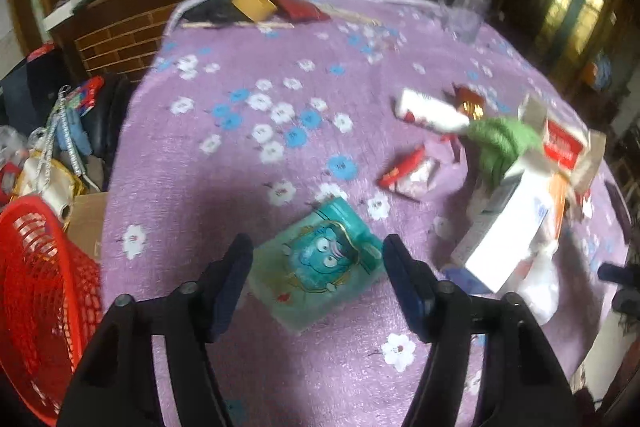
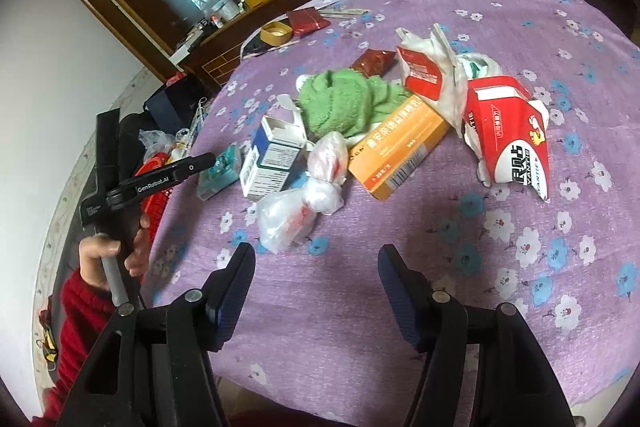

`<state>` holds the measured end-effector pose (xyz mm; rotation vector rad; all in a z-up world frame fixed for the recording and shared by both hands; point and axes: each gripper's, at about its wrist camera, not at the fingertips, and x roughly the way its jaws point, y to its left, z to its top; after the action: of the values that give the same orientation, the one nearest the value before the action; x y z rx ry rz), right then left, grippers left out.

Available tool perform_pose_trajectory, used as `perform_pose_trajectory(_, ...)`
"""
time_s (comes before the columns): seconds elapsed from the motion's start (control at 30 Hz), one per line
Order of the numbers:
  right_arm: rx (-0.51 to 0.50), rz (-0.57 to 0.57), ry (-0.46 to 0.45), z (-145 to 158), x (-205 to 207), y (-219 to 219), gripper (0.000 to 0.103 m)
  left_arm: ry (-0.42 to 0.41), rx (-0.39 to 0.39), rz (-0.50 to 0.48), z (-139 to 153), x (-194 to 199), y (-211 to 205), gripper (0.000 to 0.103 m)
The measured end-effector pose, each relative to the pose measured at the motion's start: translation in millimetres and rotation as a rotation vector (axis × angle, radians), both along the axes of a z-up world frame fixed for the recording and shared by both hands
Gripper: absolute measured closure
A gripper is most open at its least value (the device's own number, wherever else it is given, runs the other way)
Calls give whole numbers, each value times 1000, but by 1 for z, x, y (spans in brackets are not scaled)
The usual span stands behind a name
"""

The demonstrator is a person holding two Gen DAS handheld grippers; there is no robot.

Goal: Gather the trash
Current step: 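Grasp the teal cartoon tissue pack with the left tool while the right tool grasps the white plastic bag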

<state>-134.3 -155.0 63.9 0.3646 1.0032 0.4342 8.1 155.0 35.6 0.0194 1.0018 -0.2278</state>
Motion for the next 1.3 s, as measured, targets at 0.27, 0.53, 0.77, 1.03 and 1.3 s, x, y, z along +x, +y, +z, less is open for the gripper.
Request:
perform_pose_trajectory(0.27, -8, 9, 30, -9, 10, 6, 35, -34, 135, -63, -17, -2, -23, 28)
perform_pose_trajectory(0.53, -8, -2, 64, -19, 26, 13, 35, -115, 198, -50, -17, -11, -39, 64)
perform_pose_trajectory(0.77, 8, -24, 105, -31, 54, 30, 35, -146, 105, 56, -10, -18, -34, 91)
perform_pose_trajectory(1.03, -54, -39, 98, -42, 83, 56, 46, -218, -8, 118, 8, -63, -25, 92)
perform_pose_trajectory(1.3, -119, 11, -13, -37, 67, 63, 57, -278, -15, 153, 16, -99, -34, 92)
